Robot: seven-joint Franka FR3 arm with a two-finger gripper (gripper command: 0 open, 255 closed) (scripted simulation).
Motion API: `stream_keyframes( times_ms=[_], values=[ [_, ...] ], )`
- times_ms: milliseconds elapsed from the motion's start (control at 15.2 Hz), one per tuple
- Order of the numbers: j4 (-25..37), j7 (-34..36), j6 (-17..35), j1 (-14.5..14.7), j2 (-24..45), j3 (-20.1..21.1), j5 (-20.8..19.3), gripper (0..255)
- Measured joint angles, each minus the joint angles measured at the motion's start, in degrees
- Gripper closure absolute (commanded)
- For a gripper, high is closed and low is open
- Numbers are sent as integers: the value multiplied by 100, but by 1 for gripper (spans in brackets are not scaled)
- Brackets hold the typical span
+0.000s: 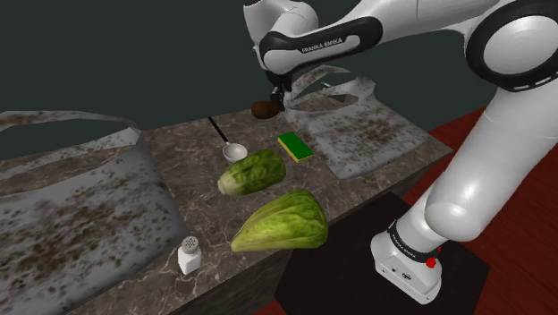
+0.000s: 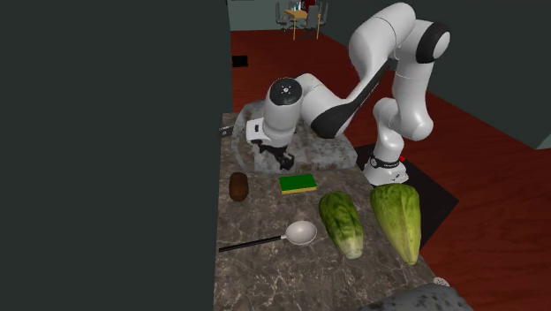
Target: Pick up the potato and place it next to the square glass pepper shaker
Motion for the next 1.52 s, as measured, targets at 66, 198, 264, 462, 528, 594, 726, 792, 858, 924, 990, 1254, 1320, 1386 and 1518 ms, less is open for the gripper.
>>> stream_keyframes(
  times_ms=[66,198,264,462,528,594,726,792,858,924,990,1254,1320,1386,1518],
  values=[
    [192,23,7,47,244,11,-139,0],
    [592,-3,-10,130,686,6,-406,0],
    [793,0,-8,185,923,3,-539,0],
    [1502,-68,-105,371,1628,-30,-910,0],
    [1711,-93,-130,436,1839,-46,-1025,0],
    [1946,-151,-143,484,2067,-74,-1140,0],
    [2532,-233,-238,653,2603,-122,-1358,0],
    [2851,-298,-286,733,2878,-154,-1460,0],
    [3010,-333,-290,777,3043,-177,-1530,0],
    [3103,-356,-293,798,3133,-192,-1566,0],
    [3125,-353,-256,798,3190,-204,-1593,0],
    [3035,-335,-36,707,3288,-254,-1659,0],
    [3040,-337,23,680,3337,-270,-1675,0],
    [2976,-315,70,664,3325,-275,-1685,0],
    [2943,-303,104,653,3325,-279,-1693,0]
  ],
)
